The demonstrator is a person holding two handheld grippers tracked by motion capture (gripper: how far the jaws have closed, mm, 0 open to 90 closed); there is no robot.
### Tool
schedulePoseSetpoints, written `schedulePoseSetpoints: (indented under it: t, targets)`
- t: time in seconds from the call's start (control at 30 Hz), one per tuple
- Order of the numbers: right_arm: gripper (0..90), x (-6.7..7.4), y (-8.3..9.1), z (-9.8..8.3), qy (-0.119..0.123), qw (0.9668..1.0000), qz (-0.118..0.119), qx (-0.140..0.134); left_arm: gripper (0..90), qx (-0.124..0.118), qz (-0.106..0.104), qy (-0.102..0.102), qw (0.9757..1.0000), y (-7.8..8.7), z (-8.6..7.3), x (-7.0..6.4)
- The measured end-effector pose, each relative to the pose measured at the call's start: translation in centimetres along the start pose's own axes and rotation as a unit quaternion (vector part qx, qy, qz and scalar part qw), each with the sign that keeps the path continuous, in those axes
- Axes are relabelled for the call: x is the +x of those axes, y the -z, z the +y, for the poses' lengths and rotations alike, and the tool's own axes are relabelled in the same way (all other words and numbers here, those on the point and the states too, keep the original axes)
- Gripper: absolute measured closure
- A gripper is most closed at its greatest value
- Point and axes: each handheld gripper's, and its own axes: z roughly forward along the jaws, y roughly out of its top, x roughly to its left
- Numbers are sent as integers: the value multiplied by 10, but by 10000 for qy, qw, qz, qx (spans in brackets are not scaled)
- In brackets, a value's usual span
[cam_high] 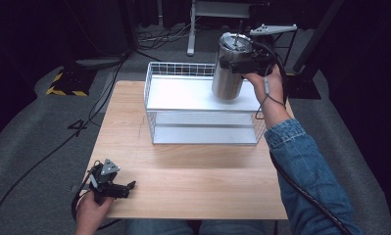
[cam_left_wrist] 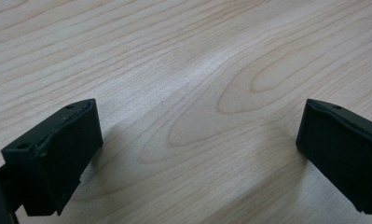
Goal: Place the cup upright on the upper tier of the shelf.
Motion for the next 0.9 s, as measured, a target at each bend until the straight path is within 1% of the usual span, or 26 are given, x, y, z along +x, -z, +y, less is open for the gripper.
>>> schedulePoseSetpoints:
  t: [0.13,0.2,0.23,0.27,0.3,0.47,0.7,0.9]
  targets:
    - [37,2,-11,0,-55,10000,22,-12,6,-1,1,5,10000,0,0,0]
    - [37,3,-20,-1,-29,10000,17,-5,6,2,-1,5,10000,0,0,0]
    - [37,3,-20,-1,-29,10000,17,-5,6,2,-1,5,10000,0,0,0]
    - [37,5,-25,-3,-23,10000,10,8,6,-1,1,4,10000,0,0,0]
    - [37,5,-25,-3,-23,10000,10,8,6,-1,1,4,10000,0,0,0]
    - [37,7,-38,-8,-29,10000,69,-42,6,-1,1,4,10000,0,0,0]
    - [37,8,-45,-12,17,10000,81,-20,6,-1,2,4,10000,0,0,0]
    - [36,7,-46,-15,20,10000,85,0,6,-1,1,4,10000,0,0,0]
